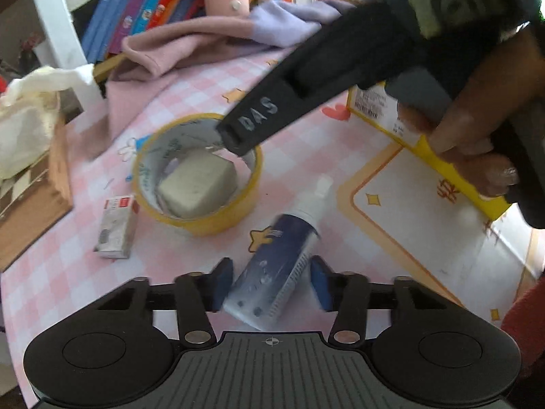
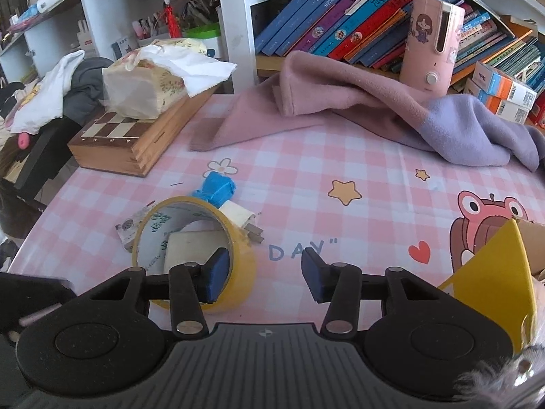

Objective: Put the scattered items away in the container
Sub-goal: 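Grasp the white bottle with left tool while right tool grasps yellow tape roll, then carry the white spray bottle with left tool while right tool carries tape toward yellow box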

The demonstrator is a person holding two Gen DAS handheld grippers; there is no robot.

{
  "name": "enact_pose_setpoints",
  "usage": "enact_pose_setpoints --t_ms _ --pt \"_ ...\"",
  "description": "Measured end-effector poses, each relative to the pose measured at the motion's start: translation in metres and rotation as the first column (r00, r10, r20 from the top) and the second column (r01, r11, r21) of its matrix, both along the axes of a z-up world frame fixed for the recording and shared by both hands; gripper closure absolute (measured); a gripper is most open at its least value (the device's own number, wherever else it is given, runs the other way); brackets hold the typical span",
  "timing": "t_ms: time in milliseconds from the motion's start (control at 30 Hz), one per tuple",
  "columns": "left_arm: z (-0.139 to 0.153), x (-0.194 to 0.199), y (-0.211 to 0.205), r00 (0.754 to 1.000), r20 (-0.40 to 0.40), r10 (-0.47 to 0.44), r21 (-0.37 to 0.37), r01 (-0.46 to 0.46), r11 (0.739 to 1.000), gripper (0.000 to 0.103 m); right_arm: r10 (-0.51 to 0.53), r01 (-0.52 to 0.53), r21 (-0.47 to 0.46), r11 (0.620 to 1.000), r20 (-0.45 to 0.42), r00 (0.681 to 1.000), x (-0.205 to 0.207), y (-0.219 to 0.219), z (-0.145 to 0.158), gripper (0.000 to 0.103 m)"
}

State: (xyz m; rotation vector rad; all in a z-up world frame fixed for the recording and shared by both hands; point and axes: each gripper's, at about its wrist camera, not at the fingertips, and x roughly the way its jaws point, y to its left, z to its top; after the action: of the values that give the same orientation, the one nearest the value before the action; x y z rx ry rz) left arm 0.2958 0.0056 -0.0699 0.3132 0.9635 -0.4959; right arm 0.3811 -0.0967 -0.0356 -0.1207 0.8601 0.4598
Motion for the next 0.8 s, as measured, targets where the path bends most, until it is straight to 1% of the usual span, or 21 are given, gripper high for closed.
enact_pose_setpoints --t_ms 67,133,200,300,367,433,500,600,667,733,800 --pt "-0.001 0.0 -0.004 1.0 0.009 -0.021 -0.006 0.021 1.0 0.066 0.016 -0.016 -0.003 1.0 0.001 1.0 0.0 0.002 0.0 0.063" --pt "-0.001 0.001 -0.005 1.0 0.002 -0.021 -0.016 0.021 1.0 0.068 0.025 -0.025 -0.008 1.0 -0.004 1.0 0.001 0.005 -0.003 0.067" --pt "-0.002 0.001 -0.005 1.0 -0.003 -0.004 -0.03 0.004 1.0 0.07 0.013 -0.013 -0.012 1.0 -0.007 1.0 0.004 0.007 -0.006 0.069" --pt "-0.002 -0.003 -0.005 0.999 0.002 0.036 -0.045 -0.036 0.998 0.071 -0.008 0.008 -0.002 1.0 -0.023 1.0 0.009 0.007 -0.012 0.079" --pt "0.0 -0.005 -0.004 0.997 -0.003 0.073 -0.069 -0.073 0.995 0.072 -0.008 0.008 0.017 1.0 -0.045 0.999 0.011 0.007 -0.015 0.096" --pt "0.001 -0.009 0.0 0.992 -0.023 0.122 -0.103 -0.123 0.987 0.072 -0.009 0.011 0.026 1.0 -0.05 0.999 0.011 0.005 -0.013 0.096" --pt "0.004 -0.015 0.007 0.986 -0.034 0.165 -0.139 -0.168 0.976 0.072 -0.004 0.005 0.041 0.999 -0.03 1.0 0.007 0.002 -0.007 0.096" --pt "0.006 -0.023 0.023 0.963 -0.081 0.257 -0.211 -0.268 0.94 0.072 -0.002 0.002 0.08 0.997 -0.004 1.0 0.0 -0.005 0.006 0.096" --pt "0.007 -0.03 0.032 0.947 -0.103 0.304 -0.241 -0.32 0.916 0.072 -0.007 0.006 0.093 0.996 0.003 1.0 -0.005 -0.011 0.013 0.096" --pt "0.008 -0.035 0.037 0.936 -0.105 0.337 -0.25 -0.352 0.902 0.072 -0.012 0.012 0.101 0.995 0.002 1.0 -0.011 -0.016 0.019 0.096" --pt "0.009 -0.042 0.04 0.929 -0.089 0.36 -0.237 -0.37 0.898 0.072 -0.017 0.017 0.108 0.994 0.001 1.0 -0.018 -0.021 0.023 0.096"
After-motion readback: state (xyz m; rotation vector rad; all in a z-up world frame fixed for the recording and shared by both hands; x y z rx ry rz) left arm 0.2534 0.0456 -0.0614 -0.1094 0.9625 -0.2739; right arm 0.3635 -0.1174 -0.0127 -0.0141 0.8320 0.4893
